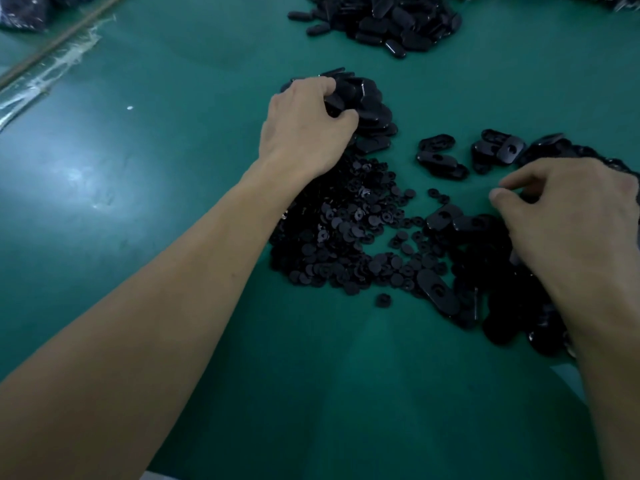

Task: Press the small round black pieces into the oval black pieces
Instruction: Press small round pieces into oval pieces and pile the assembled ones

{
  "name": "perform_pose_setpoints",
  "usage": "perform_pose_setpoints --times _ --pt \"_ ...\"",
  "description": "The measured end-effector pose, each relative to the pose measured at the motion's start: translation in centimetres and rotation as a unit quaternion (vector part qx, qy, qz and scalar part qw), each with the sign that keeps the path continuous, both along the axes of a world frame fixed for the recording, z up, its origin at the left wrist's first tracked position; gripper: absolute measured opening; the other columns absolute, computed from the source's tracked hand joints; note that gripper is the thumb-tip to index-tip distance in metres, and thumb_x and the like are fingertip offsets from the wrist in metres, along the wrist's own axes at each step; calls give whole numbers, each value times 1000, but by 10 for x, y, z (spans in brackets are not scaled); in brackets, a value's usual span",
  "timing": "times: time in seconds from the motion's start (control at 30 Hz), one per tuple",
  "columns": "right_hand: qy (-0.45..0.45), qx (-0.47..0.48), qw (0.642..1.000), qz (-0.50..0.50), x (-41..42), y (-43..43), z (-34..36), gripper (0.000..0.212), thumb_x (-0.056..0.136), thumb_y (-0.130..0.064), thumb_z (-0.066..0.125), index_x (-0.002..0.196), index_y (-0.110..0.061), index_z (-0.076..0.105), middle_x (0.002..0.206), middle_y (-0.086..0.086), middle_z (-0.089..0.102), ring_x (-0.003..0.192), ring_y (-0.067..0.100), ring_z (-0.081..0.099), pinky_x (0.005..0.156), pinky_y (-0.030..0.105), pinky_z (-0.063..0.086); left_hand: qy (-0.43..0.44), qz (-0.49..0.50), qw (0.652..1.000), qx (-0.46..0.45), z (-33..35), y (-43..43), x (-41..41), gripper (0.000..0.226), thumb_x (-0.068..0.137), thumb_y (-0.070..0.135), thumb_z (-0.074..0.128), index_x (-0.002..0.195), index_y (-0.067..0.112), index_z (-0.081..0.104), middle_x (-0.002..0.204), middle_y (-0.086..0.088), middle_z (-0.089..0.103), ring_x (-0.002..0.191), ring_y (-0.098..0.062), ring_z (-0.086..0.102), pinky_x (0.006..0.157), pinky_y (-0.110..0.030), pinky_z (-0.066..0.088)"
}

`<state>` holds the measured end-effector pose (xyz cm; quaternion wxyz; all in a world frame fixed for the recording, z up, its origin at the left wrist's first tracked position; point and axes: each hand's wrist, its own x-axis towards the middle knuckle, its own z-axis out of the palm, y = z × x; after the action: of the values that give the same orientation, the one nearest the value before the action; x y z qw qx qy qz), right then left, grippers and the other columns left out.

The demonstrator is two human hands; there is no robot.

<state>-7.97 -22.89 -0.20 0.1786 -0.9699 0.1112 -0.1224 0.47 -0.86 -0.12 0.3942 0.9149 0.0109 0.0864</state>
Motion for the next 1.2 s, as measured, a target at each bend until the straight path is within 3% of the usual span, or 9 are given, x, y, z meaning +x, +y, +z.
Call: perform_pose_setpoints --times 0.17,0.23,0.3,0.4,0.5,0.57,0.83,1.03,1.2 --pt "-28 4 1000 -13 -2 5 0 20 94 -27 68 110 -17 72 98 9 72 99 37 66 95 54 50 42 -2 999 32 2 1 -4 8 94 35 59 88 29 58 122 1 66 131 -27 43 106 -42 45" --pt "-31 4 999 -24 0 6 -2 22 94 -27 68 113 -18 72 99 7 73 106 37 63 97 55 48 54 -1 998 28 4 0 -7 18 95 34 60 81 30 49 122 -1 61 134 -25 35 104 -40 40" --pt "-26 -3 999 -34 2 5 -6 23 94 -28 67 115 -19 71 101 5 72 112 40 59 101 53 42 26 7 999 27 2 0 -7 13 93 31 60 91 19 63 118 1 62 128 -26 38 102 -40 43" --pt "-19 -15 999 -46 5 4 -9 24 95 -28 65 117 -20 70 105 6 72 116 42 55 100 51 36 -20 12 1000 -10 3 -2 -8 17 91 26 63 105 28 72 116 6 67 119 -23 52 101 -37 48" --pt "-26 -9 999 -45 4 4 -10 21 95 -23 61 115 -20 70 101 4 72 114 40 55 97 50 34 -43 -9 997 -62 3 -4 -14 15 91 25 67 105 26 74 90 22 64 84 5 60 77 -7 46" --pt "-37 -6 998 -44 3 6 -11 20 95 -21 59 110 -22 71 99 3 72 112 38 56 96 49 34 -57 -27 994 -88 1 -6 -20 7 91 22 68 94 27 72 82 22 65 69 11 58 66 -3 43" --pt "-98 25 995 0 6 5 -6 19 98 -20 57 109 -25 72 102 3 71 111 32 60 102 54 38 -98 -62 985 -125 -5 -9 -42 15 91 16 69 82 27 71 74 18 69 64 8 60 62 -6 44" --pt "-205 98 970 85 7 8 -6 18 97 -15 60 109 -18 72 98 -2 63 87 6 56 81 12 40 -84 -94 985 -113 -7 -17 -49 10 91 16 69 86 21 76 69 17 67 61 6 60 60 -7 44" --pt "-228 246 932 134 10 15 -8 18 93 -20 67 101 -36 66 87 -19 65 82 4 66 78 18 52 -80 -120 983 -118 -6 -19 -51 7 88 26 76 92 20 77 72 14 70 65 0 64 64 -15 52"
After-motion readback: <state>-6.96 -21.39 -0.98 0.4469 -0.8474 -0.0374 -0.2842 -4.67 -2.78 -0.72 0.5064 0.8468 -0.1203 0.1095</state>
